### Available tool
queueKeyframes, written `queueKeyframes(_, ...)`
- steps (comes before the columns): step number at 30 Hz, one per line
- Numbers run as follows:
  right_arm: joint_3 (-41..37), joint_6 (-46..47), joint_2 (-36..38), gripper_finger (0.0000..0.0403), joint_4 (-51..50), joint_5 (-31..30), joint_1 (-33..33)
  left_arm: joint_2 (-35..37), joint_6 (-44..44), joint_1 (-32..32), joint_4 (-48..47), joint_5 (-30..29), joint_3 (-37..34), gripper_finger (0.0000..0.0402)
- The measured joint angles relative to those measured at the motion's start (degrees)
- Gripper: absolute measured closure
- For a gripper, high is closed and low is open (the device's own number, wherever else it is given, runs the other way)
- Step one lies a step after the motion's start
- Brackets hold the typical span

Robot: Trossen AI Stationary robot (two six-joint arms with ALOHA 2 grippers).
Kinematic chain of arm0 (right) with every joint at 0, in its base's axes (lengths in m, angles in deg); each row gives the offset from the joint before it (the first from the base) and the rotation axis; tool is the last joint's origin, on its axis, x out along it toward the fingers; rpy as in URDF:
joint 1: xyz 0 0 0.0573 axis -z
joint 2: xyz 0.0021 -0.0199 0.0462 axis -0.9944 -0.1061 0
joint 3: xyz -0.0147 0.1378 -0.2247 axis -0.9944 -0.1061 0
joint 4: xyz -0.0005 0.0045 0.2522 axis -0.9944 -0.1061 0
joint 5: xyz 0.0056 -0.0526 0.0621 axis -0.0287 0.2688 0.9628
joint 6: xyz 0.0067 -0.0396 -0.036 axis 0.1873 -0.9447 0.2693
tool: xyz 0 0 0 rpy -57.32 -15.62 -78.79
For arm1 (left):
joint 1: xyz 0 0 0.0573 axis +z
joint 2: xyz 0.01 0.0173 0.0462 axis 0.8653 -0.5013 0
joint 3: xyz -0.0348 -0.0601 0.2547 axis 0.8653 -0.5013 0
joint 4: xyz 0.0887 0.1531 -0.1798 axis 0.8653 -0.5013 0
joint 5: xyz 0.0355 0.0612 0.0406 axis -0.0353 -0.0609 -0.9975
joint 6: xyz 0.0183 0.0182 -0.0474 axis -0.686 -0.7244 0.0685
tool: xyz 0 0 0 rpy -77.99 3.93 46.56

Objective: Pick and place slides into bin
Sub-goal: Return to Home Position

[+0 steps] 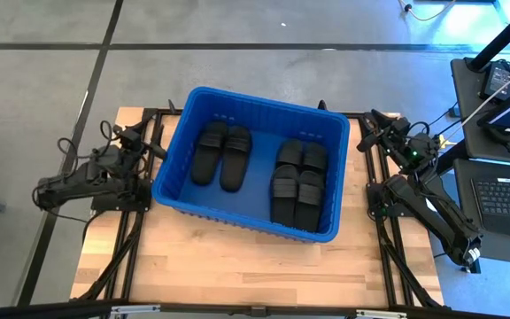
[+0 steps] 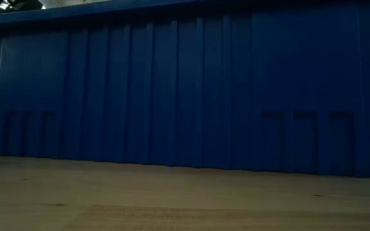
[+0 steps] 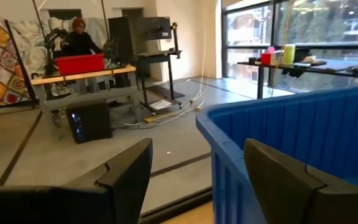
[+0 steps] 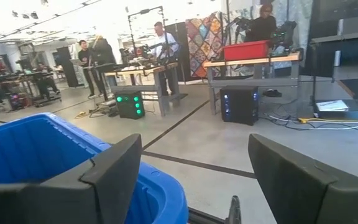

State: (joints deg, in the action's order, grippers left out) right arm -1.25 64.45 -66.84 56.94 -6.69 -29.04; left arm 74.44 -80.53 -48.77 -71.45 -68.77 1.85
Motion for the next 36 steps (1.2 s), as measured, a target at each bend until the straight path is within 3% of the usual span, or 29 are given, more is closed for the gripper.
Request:
queueKeyframes(3, 0.0, -0.1, 0.0, 0.0107, 0.0, -1.1, 0.0, 0.1, 0.9, 1.2, 0.2, 1.2, -0.9, 0.0153)
queueKeyframes(10, 0.0, 0.0, 0.0, 0.0107, -0.3, -1.6, 0.1, 0.1, 3.3, 4.9, 0.5, -2.3, -3.1, 0.0153)
queueKeyframes(18, 0.0, -0.2, 0.0, 0.0107, -0.7, -1.6, 0.1, 0.2, 13.8, 10.2, 7.0, -5.0, -9.8, 0.0153)
queueKeyframes(22, 0.0, -0.2, 0.0, 0.0107, -0.9, -1.6, 0.1, 0.2, 6.3, 14.2, 14.9, -8.8, -13.4, 0.0153)
queueKeyframes(25, 0.0, -0.2, 0.0, 0.0107, -1.1, -1.6, 0.1, 0.1, 1.3, 17.5, 17.8, -7.7, -14.7, 0.0153)
queueKeyframes(31, 0.0, -0.5, 0.0, 0.0107, -1.8, -2.2, 0.1, -0.1, 2.6, 23.3, 18.5, -3.9, -16.9, 0.0153)
queueKeyframes(36, -1.0, 0.5, 0.5, 0.0107, -6.5, -8.5, 1.4, -0.1, 1.2, 27.8, 18.6, -3.8, -16.9, 0.0153)
